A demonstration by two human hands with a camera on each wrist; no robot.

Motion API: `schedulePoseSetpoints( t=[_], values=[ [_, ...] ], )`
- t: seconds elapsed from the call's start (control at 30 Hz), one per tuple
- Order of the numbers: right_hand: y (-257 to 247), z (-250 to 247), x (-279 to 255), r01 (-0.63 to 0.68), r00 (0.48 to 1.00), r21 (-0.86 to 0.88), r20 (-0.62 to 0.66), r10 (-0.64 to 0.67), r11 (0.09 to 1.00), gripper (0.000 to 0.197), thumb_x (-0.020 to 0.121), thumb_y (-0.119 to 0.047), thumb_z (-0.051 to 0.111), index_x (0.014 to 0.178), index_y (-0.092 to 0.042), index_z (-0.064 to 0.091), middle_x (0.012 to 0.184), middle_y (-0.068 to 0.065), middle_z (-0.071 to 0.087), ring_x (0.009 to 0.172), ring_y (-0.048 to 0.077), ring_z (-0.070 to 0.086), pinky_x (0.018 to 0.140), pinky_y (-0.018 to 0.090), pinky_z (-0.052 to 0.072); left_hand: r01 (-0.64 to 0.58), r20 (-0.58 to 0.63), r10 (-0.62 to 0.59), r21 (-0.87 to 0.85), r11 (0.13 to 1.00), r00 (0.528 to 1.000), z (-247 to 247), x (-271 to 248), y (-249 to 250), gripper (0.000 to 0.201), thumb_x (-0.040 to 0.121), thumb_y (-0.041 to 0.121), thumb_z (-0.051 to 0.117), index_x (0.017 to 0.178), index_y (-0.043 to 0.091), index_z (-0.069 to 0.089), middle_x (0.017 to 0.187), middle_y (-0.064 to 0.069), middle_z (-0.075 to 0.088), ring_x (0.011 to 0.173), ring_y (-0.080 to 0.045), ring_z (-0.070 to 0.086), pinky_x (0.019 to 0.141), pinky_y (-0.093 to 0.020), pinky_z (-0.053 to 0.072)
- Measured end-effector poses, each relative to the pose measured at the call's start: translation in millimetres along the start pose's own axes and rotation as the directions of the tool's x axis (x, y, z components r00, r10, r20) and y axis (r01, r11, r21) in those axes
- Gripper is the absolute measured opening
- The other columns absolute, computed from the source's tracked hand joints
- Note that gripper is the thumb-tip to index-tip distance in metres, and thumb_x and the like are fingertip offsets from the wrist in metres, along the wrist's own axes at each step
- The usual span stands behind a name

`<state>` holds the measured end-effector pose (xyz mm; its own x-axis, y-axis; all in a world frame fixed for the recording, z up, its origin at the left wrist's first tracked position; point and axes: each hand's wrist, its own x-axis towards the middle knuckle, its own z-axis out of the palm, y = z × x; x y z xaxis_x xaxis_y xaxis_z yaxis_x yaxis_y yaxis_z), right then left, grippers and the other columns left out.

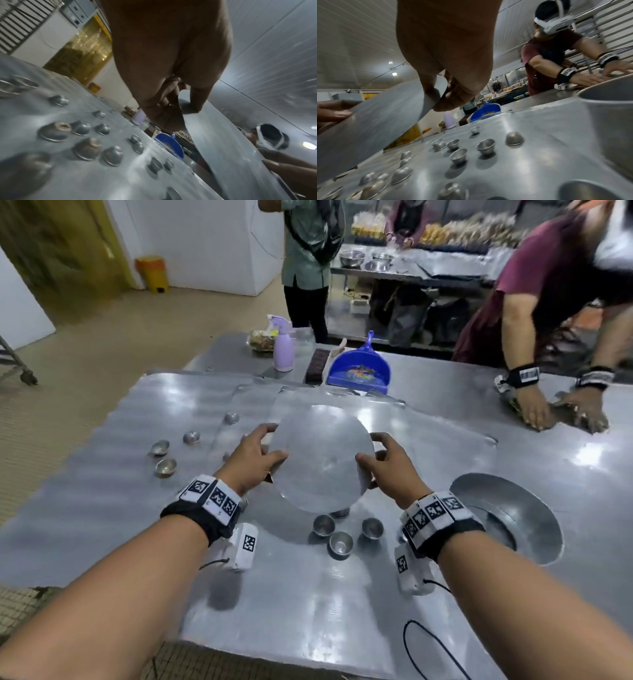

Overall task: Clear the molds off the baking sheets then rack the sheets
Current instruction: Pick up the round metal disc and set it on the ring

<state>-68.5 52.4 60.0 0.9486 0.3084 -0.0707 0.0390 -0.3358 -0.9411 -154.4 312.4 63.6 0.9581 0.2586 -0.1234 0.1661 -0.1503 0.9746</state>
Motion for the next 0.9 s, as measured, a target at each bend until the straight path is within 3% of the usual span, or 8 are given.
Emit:
schedulePoseSetpoints(
  t=[0.1, 0.17, 0.23, 0.4, 0.57, 0.73, 0.83, 0.9],
  values=[
    [14.8, -50.3, -12.5, -0.004, 0.998, -0.011, -0.055, 0.004, 1.0, 0.035, 0.091, -0.022, 0.068, 0.12, -0.033, 0.052, 0.086, 0.009, 0.058, 0.081, 0.025, 0.065, 0.061, 0.044, 0.062, -0.013, 0.045, 0.013, 0.01, 1.0, 0.999, 50.7, 4.0, 13.8, 0.05, 0.095, 0.01, 0.065, 0.138, 0.029, 0.047, 0.108, -0.018, 0.071, 0.094, -0.03, 0.072, 0.07, -0.044, 0.062],
    [26.8, -84.2, -20.1, -0.015, 0.995, -0.018, -0.1, 0.013, 1.0, 0.037, 0.088, -0.023, 0.07, 0.121, -0.03, 0.055, 0.082, 0.007, 0.054, 0.078, 0.024, 0.063, 0.06, 0.046, 0.062, -0.031, 0.072, 0.03, 0.003, 1.0, 0.997, 85.2, 5.2, 21.9, 0.049, 0.096, 0.007, 0.063, 0.137, 0.026, 0.046, 0.107, -0.016, 0.072, 0.088, -0.024, 0.071, 0.06, -0.035, 0.058],
    [37.9, -117.6, -28.9, -0.024, 0.989, -0.014, -0.144, 0.021, 1.0, 0.037, 0.088, -0.02, 0.071, 0.121, -0.026, 0.056, 0.079, 0.005, 0.051, 0.073, 0.021, 0.061, 0.06, 0.047, 0.062, -0.057, 0.104, 0.056, 0.007, 0.998, 0.993, 119.8, 5.5, 30.8, 0.044, 0.095, 0.007, 0.064, 0.13, 0.032, 0.051, 0.107, -0.016, 0.072, 0.089, -0.024, 0.071, 0.06, -0.034, 0.057],
    [68.1, -195.4, -47.4, -0.045, 0.98, 0.008, -0.192, 0.046, 0.999, 0.037, 0.091, -0.016, 0.069, 0.124, -0.023, 0.053, 0.076, 0.007, 0.048, 0.07, 0.02, 0.059, 0.062, 0.047, 0.06, -0.095, 0.151, 0.091, 0.019, 0.995, 0.984, 205.3, 7.3, 47.1, 0.045, 0.095, 0.006, 0.064, 0.131, 0.029, 0.051, 0.095, -0.015, 0.073, 0.088, -0.031, 0.071, 0.07, -0.046, 0.06],
    [97.8, -258.2, -60.0, -0.074, 0.968, -0.037, -0.244, 0.063, 0.997, 0.037, 0.09, -0.021, 0.071, 0.122, -0.027, 0.054, 0.075, 0.003, 0.055, 0.069, 0.016, 0.061, 0.067, 0.044, 0.06, -0.141, 0.182, 0.126, 0.07, 0.988, 0.975, 275.3, 3.8, 59.9, 0.046, 0.094, 0.011, 0.066, 0.128, 0.038, 0.052, 0.1, -0.028, 0.071, 0.096, -0.046, 0.068, 0.072, -0.063, 0.059],
    [127.8, -295.9, -70.1, -0.122, 0.956, -0.144, -0.285, 0.077, 0.982, 0.028, 0.088, -0.031, 0.073, 0.112, -0.03, 0.058, 0.078, -0.005, 0.059, 0.075, 0.005, 0.057, 0.064, 0.021, 0.042, -0.16, 0.186, 0.13, 0.16, 0.974, 0.974, 321.0, -2.1, 59.2, 0.046, 0.086, 0.027, 0.067, 0.125, 0.047, 0.053, 0.097, -0.021, 0.071, 0.094, -0.042, 0.069, 0.079, -0.061, 0.058],
    [149.4, -303.7, -72.2, -0.156, 0.953, -0.146, -0.284, 0.109, 0.977, 0.027, 0.087, -0.032, 0.074, 0.11, -0.027, 0.062, 0.098, -0.005, 0.064, 0.09, 0.016, 0.063, 0.08, 0.031, 0.05, -0.146, 0.203, 0.1, 0.228, 0.963, 0.974, 335.4, 0.5, 52.0, 0.048, 0.084, 0.037, 0.068, 0.126, 0.051, 0.05, 0.094, -0.014, 0.073, 0.093, -0.034, 0.071, 0.084, -0.058, 0.058],
    [161.9, -306.6, -72.5, -0.168, 0.951, -0.146, -0.285, 0.121, 0.975, 0.027, 0.087, -0.032, 0.074, 0.11, -0.027, 0.062, 0.106, -0.005, 0.063, 0.097, 0.018, 0.062, 0.089, 0.035, 0.051, -0.136, 0.221, 0.083, 0.234, 0.963, 0.972, 343.7, 0.4, 50.1, 0.048, 0.091, 0.028, 0.067, 0.132, 0.044, 0.049, 0.096, -0.014, 0.074, 0.094, -0.032, 0.072, 0.084, -0.054, 0.059]
  ],
)
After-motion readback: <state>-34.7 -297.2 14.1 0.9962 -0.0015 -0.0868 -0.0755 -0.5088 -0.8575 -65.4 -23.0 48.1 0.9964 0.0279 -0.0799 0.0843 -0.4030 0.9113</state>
